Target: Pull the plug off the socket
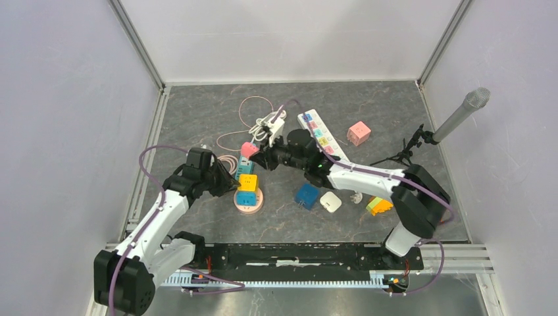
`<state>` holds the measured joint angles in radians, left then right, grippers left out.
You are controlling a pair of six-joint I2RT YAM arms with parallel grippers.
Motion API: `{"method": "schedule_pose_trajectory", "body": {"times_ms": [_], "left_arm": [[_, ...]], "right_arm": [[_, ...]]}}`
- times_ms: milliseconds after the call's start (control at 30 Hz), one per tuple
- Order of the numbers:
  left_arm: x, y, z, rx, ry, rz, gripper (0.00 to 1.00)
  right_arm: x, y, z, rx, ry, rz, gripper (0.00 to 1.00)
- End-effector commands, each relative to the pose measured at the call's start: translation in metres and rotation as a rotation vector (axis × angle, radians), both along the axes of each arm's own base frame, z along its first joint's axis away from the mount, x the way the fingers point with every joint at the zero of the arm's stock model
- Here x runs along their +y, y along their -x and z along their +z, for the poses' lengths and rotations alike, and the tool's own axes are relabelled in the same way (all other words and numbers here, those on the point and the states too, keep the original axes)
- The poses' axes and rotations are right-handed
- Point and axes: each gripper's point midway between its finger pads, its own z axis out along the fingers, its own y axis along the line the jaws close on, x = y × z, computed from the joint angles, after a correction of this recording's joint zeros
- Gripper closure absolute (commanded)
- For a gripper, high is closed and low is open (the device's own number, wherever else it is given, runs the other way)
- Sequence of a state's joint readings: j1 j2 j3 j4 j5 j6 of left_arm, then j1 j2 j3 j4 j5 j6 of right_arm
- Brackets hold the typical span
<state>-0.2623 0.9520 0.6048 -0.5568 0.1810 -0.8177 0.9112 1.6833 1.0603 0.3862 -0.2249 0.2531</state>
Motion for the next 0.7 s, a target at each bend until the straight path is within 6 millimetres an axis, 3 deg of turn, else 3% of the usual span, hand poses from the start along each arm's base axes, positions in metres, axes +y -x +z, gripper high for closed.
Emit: {"method": "schedule_pose_trajectory", "body": {"times_ms": [0,133,300,467,667], "left_arm": [[0.006,-0.004,0.016,-0.012,-0.054,-0.004,0.63],[-0.002,-0.024,0.048,-0.099,-0.034,-0.035,0.51],[-0.002,-0.039,0.073,-0.171,-0.053,-0.056,0.41],[0.014,-0.039,0.078,-0.203,-0.134,-0.031,0.28],[0.036,-0.03,0.08,-0.231,-0.209,0.04,0.01]], "right_arm": [[-0.04,-0.021,0.03,-0.074,-0.021,-0.181,1.0],[-0.076,-0.023,0.001,-0.023,0.072,-0.292,1.0],[-0.101,-0.012,-0.043,0.036,0.183,-0.31,1.0],[-0.093,0.01,-0.073,0.141,0.207,-0.189,0.99],[-0.073,0.02,-0.103,0.261,0.222,-0.067,0.96]]}}
